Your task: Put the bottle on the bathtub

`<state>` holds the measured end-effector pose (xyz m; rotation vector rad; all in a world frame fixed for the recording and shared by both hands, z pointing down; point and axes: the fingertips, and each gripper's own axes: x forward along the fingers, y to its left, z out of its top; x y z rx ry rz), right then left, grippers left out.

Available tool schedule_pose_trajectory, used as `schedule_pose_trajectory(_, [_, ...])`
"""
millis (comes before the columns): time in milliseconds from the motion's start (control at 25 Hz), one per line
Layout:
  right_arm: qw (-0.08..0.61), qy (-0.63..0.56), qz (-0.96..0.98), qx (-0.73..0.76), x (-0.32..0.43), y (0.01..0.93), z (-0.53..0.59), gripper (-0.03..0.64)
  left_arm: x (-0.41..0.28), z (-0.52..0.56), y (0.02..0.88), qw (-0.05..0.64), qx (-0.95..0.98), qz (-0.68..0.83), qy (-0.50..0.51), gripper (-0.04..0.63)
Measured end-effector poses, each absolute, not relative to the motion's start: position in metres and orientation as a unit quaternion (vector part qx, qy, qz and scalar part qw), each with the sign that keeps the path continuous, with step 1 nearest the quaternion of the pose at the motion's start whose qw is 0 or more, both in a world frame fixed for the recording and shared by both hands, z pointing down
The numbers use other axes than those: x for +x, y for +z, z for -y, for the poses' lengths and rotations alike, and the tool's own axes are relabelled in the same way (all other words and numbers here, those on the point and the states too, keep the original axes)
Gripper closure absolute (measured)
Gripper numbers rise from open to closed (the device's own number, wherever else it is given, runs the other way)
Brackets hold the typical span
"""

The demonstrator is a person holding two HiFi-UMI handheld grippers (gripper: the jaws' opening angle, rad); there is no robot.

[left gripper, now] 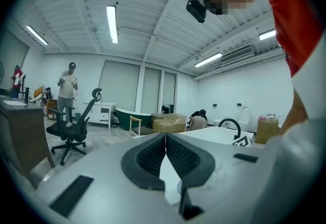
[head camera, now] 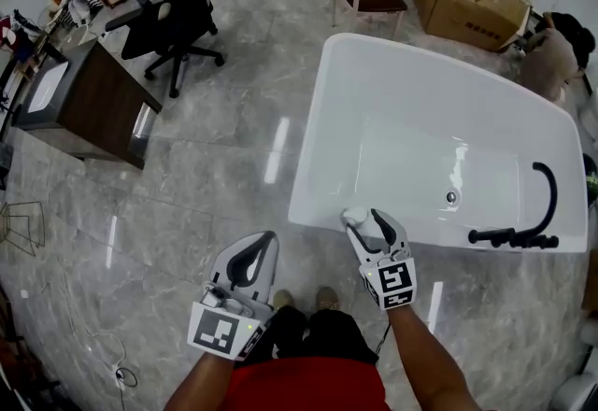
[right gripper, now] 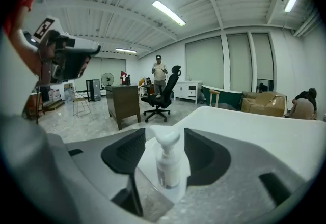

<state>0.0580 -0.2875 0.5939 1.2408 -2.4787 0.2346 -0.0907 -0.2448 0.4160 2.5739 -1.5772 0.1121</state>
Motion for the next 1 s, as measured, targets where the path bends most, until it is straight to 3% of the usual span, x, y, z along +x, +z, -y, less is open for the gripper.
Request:
schedule_pose_trajectory(240, [0.109, 0.090, 0.882, 0.449, 0.044, 0.519, 0.265, 0.403, -0.094, 0.238, 0.401, 0.059, 0.859, 0.509, 0.014, 0.584])
schedule_pose_trajectory(480, [0.053, 0.082, 0.895, 0.435, 0.014, 0.441, 0.231, 0.503, -0.097, 0.223, 0.389, 0.063, 0.867, 0.495, -0.006, 0.584])
schedule_pose_trajectory(760, [0.021, 0.074, 0.898, 0.433, -0.001, 0.401, 0.198, 0.603, -0.087, 0.204, 0.378, 0.055, 0.883, 0.466, -0.016, 0.584])
schedule_pose_trajectory(1000, [0.025, 0.073, 0.898, 0.432, -0.005, 0.393, 0.190, 0.611, -0.082, 0.201, 0.368, 0.047, 0.889, 0.454, -0.022, 0.584])
